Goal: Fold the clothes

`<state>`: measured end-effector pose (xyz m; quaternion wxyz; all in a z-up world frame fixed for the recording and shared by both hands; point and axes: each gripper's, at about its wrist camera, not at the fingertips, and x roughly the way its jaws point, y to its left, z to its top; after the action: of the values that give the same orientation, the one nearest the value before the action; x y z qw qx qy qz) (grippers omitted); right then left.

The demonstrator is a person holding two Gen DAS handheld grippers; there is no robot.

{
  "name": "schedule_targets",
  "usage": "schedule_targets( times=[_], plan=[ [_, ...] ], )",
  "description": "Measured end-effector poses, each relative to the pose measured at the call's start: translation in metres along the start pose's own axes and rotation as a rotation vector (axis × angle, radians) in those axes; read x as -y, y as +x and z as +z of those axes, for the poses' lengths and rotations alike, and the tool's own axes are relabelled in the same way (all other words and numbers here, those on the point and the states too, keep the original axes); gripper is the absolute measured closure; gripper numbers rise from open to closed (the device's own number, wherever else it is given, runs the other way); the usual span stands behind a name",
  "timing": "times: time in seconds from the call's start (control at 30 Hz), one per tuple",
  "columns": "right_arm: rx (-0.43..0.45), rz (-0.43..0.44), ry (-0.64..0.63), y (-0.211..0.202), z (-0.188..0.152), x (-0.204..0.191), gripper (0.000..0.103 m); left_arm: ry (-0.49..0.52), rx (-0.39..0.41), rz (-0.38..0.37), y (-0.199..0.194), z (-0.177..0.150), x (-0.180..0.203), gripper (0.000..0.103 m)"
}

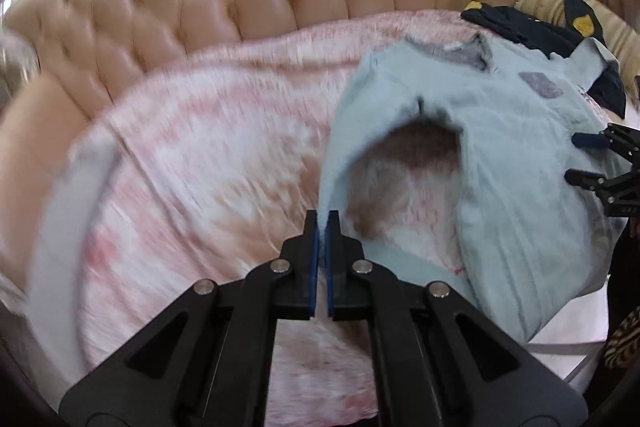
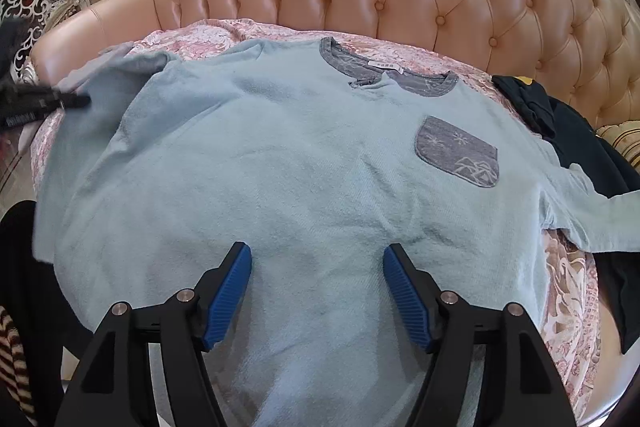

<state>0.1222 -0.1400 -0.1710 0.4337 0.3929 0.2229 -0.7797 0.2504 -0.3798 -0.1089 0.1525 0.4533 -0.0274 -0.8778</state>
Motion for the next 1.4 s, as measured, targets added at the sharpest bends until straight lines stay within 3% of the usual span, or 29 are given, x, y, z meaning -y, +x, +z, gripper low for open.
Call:
schedule_targets(
  times=[0.13, 0.27, 0.37, 0.5, 0.6, 0.67, 0.73, 0.8, 0.83, 1.13, 1.23, 1.4],
  plan=[
    [0.005, 0.005, 0.001, -0.001, -0.001, 0.001, 0.033, 0.159, 0.040, 0.145, -0.028, 0.033, 0.001, 0.099],
    [0.011, 0.011, -0.002, -0.002, -0.003, 0.003, 0.033, 0.505, 0.075, 0.410, -0.033, 0.051, 0.021, 0.099],
    [0.014, 0.017, -0.006, -0.002, -0.004, 0.005, 0.033, 0.795, 0.101, 0.591, -0.022, 0.036, 0.046, 0.099],
    [0.014, 0.021, -0.003, -0.001, -0.005, 0.007, 0.033, 0.915, -0.093, 0.519, 0.026, -0.014, 0.058, 0.095],
    [0.008, 0.024, -0.007, 0.000, -0.004, 0.008, 0.033, 0.846, -0.215, 0.418, 0.059, -0.047, 0.054, 0.094],
    [0.003, 0.026, -0.012, 0.000, -0.003, 0.008, 0.033, 0.773, -0.234, 0.348, 0.063, -0.055, 0.050, 0.081],
    [-0.002, 0.027, -0.014, 0.001, -0.002, 0.008, 0.033, 0.603, -0.200, 0.206, 0.048, -0.052, 0.039, 0.025],
    [-0.004, 0.027, -0.015, 0.001, -0.002, 0.008, 0.032, 0.404, -0.145, 0.052, 0.026, -0.047, 0.016, 0.011],
    [-0.004, 0.026, -0.014, 0.001, -0.002, 0.008, 0.032, 0.303, -0.117, -0.025, 0.015, -0.044, 0.005, 0.011],
    [-0.004, 0.020, -0.009, 0.000, -0.002, 0.006, 0.030, -0.463, 0.011, -0.152, -0.008, -0.085, -0.115, 0.012],
    [-0.003, 0.019, -0.006, 0.000, -0.002, 0.006, 0.029, -0.362, 0.004, -0.029, -0.005, -0.089, -0.095, 0.018],
    [-0.002, 0.017, -0.005, 0.001, -0.002, 0.006, 0.029, -0.280, -0.019, 0.076, 0.009, -0.095, -0.074, 0.033]
  ],
)
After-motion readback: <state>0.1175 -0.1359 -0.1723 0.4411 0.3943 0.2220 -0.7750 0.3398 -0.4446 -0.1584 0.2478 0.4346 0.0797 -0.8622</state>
